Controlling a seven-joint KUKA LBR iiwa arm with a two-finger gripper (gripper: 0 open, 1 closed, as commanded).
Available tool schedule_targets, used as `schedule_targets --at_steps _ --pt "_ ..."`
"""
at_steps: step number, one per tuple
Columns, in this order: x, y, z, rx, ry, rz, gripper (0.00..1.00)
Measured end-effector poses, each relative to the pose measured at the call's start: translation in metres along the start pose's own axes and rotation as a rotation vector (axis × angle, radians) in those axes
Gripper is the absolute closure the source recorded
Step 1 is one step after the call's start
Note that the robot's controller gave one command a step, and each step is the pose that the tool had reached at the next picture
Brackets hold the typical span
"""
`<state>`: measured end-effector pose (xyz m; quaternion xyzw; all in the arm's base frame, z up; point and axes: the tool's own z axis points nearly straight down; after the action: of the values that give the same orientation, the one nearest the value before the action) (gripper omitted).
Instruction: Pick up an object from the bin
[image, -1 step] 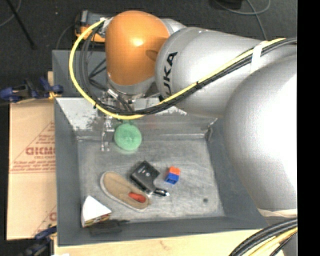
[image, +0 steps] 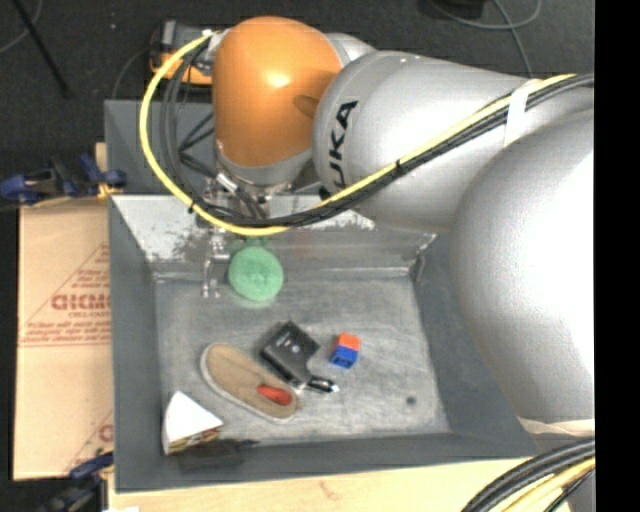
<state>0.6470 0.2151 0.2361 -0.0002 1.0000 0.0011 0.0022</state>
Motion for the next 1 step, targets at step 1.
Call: schedule_targets --at_steps 1 --pt "0.063 -0.0023 0.1352 0.0 0.001 -0.04 1.0"
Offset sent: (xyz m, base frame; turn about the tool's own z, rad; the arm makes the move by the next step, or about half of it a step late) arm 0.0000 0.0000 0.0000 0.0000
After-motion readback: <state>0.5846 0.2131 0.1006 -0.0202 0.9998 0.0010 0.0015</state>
